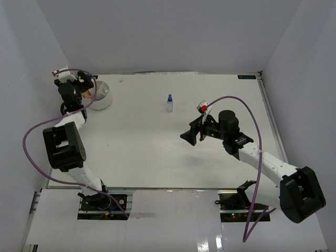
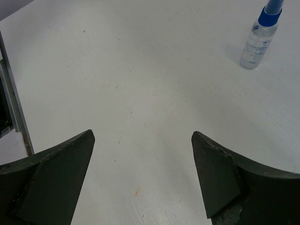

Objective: Sort the stationery into containers
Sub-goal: Place the pen in the storage box, then pick up the stationery from the center of the board.

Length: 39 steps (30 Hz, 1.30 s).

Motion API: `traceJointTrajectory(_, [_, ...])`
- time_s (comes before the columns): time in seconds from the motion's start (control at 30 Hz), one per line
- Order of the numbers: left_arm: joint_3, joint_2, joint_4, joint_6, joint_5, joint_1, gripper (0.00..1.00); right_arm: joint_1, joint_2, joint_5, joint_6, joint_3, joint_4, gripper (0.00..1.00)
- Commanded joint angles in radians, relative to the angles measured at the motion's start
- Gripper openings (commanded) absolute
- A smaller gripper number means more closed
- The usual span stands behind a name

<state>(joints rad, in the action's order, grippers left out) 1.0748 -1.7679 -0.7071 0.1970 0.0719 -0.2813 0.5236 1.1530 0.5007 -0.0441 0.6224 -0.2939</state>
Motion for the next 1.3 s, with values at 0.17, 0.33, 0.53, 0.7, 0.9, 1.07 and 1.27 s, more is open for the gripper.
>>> traceJointTrajectory(0.17, [-0.006, 0.179, 0.13, 0.028, 0.151, 0.051, 0.98, -0.004, -0.042, -0.004, 0.007, -0.018, -0.05, 0.91])
traceJointTrajectory(0.33, [-0.01, 0.219, 0.21, -0.025, 0.149, 0.263, 0.98, -0.005, -0.079, -0.042, 0.006, -0.026, -0.048, 0.9])
traceJointTrajectory(0.53, [-0.003, 0.17, 0.204, 0.007, 0.039, 0.494, 0.98, -0.004, -0.113, -0.077, 0.012, -0.039, -0.048, 0.9])
traceJointTrajectory(0.7, [0.068, 0.061, 0.179, -0.04, -0.047, 0.632, 0.98, -0.005, -0.119, -0.086, 0.015, -0.044, -0.048, 0.9])
traceJointTrajectory(0.9, [0.114, -0.051, 0.112, -0.077, -0.027, 0.726, 0.98, -0.004, -0.115, -0.096, 0.02, -0.044, -0.048, 0.9])
traceJointTrajectory(1.07, [0.108, -0.084, 0.058, -0.128, -0.006, 0.792, 0.98, -0.004, -0.105, -0.096, 0.021, -0.043, -0.048, 0.9])
traceJointTrajectory(1.27, [0.125, -0.116, 0.07, -0.116, -0.034, 0.804, 0.94, -0.004, -0.098, -0.09, 0.023, -0.043, -0.048, 0.9])
